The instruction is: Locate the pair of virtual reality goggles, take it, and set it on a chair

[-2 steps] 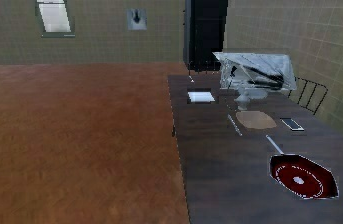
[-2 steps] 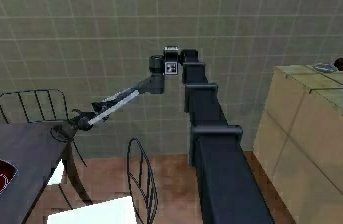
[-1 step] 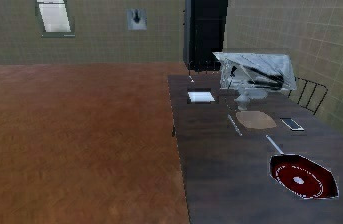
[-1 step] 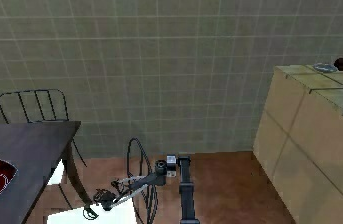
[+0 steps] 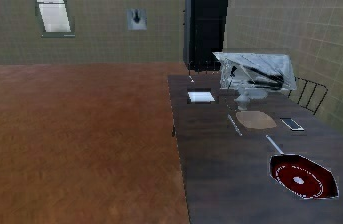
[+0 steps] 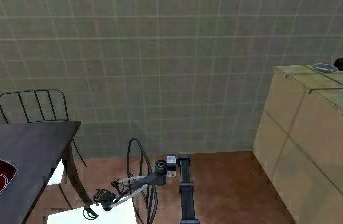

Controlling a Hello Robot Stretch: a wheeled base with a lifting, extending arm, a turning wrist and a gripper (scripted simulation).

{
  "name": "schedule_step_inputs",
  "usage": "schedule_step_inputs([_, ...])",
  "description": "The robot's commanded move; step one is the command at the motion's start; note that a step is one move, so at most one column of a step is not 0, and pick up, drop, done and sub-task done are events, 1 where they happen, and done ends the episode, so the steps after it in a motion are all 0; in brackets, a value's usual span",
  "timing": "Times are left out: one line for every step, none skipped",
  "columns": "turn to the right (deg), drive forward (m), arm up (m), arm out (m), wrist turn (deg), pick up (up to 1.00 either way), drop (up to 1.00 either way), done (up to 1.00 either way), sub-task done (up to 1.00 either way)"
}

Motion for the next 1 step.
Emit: schedule_step_inputs([0.0,0.0,0.0,0.0,0.0,0.0,1.0,0.0,0.0])
